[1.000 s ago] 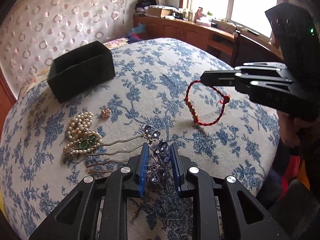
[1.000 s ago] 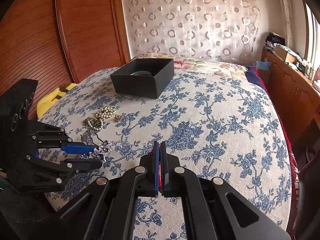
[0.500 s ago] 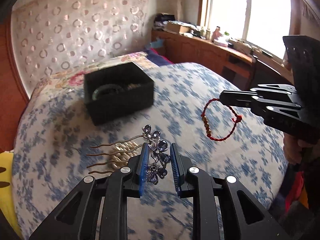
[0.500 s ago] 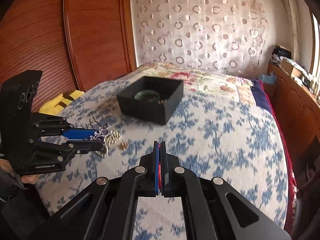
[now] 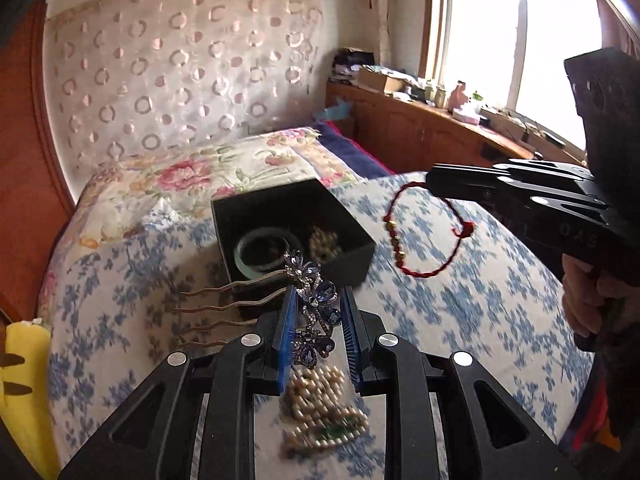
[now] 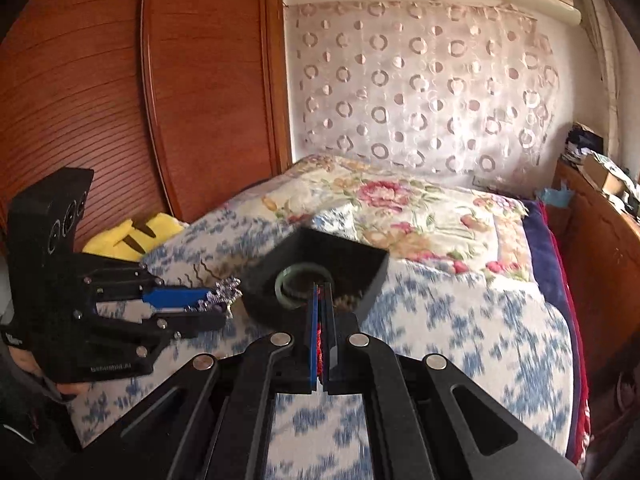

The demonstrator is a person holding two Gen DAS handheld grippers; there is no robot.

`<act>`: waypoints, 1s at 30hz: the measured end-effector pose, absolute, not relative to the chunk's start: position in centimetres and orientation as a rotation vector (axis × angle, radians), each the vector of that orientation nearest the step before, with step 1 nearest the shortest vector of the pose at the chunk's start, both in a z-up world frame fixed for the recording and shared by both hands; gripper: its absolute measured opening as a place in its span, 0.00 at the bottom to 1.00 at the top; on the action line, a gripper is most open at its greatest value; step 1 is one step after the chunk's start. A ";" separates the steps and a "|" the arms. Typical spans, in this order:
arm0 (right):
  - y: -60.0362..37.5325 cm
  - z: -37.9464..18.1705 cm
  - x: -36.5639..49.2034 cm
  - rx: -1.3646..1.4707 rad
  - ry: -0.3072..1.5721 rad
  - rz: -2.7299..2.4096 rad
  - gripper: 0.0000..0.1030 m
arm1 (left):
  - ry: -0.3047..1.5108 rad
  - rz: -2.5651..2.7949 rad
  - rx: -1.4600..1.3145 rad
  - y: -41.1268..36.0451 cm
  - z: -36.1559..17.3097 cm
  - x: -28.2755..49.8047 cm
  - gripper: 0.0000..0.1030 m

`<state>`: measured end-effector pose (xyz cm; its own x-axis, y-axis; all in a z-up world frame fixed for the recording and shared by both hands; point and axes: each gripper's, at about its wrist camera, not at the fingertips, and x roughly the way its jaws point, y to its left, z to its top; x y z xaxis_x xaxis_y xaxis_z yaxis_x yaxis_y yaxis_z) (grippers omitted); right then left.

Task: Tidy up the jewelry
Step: 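Carry the hair comb and red bracelet toward the black box with both tools, then lower the hair comb into the box with the left tool while the right tool releases the bracelet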

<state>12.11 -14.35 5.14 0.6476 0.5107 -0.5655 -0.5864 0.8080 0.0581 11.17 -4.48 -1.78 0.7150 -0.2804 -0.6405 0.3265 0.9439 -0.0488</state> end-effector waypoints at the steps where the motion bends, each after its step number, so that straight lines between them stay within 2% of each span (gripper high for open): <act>1: -13.9 5.2 12.9 -0.133 0.597 0.634 0.02 | 0.696 -0.334 0.067 -4.3 -1.6 11.5 0.20; 15: -11.1 2.1 19.4 -0.076 0.692 0.694 0.04 | 0.701 -0.299 0.041 -2.5 -0.8 16.0 0.20; 19: -11.8 1.4 20.0 -0.041 0.698 0.686 0.21 | 0.709 -0.296 0.047 -2.5 -1.0 17.0 0.20; 30: -15.2 1.5 20.4 -0.049 0.637 0.549 0.21 | 0.725 -0.323 0.078 -4.8 -1.2 19.9 0.20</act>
<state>20.43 -15.21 1.53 0.6668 0.4718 -0.5769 -0.5009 0.8569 0.1218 19.87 -4.75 -1.20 0.7013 -0.2630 -0.6625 0.3169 0.9476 -0.0407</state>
